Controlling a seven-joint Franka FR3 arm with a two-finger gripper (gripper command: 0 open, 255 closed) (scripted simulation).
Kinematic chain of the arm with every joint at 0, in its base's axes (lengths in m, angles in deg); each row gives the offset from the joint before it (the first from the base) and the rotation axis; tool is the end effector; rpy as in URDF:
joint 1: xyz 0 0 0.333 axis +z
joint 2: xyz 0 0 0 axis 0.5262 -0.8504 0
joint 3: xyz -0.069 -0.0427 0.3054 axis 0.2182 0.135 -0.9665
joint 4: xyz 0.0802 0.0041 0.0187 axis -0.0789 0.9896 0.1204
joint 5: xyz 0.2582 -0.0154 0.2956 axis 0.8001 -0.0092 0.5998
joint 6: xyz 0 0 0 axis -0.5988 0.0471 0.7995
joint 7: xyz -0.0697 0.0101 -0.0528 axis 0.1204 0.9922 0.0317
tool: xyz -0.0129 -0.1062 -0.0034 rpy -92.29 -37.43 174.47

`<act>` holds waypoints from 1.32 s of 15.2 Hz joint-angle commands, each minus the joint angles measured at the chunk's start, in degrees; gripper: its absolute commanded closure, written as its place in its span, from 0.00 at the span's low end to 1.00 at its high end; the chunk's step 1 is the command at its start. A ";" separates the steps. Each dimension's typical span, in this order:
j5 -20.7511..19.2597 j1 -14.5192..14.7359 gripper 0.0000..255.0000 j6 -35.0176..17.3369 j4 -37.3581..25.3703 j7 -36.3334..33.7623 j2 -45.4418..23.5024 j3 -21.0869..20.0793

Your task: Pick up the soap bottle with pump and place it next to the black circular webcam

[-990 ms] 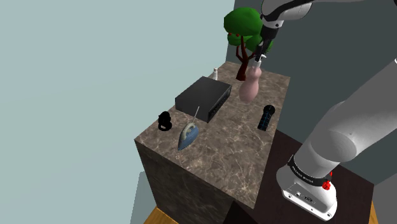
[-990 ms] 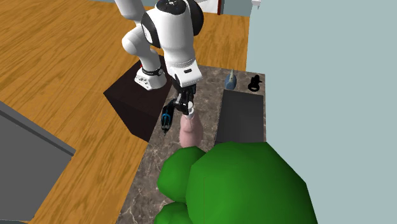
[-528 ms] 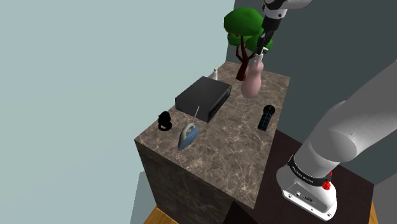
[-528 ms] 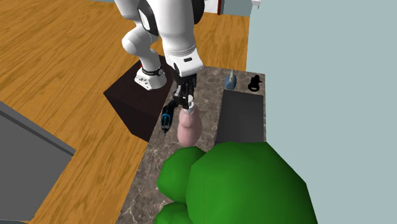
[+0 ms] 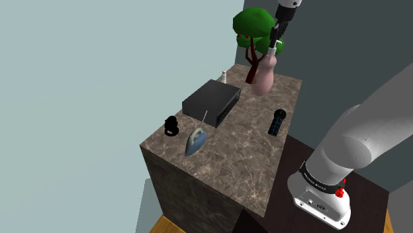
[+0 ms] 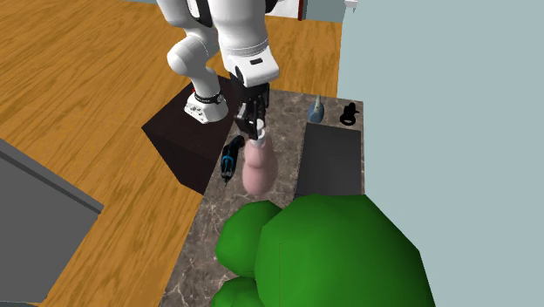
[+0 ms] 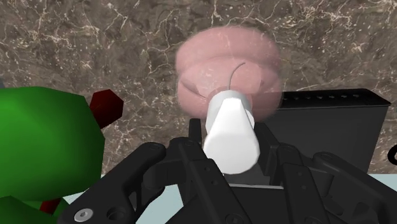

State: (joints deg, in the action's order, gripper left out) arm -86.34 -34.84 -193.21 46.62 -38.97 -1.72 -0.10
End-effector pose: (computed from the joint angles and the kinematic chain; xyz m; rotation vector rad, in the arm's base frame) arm 0.4244 -0.2890 0.5720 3.0382 0.1716 0.1740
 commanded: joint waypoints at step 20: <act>1.92 0.59 1.00 16.49 -19.68 1.56 -3.40 -0.06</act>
State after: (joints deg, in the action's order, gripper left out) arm -84.50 -34.23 -177.64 28.07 -37.56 -4.97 -0.21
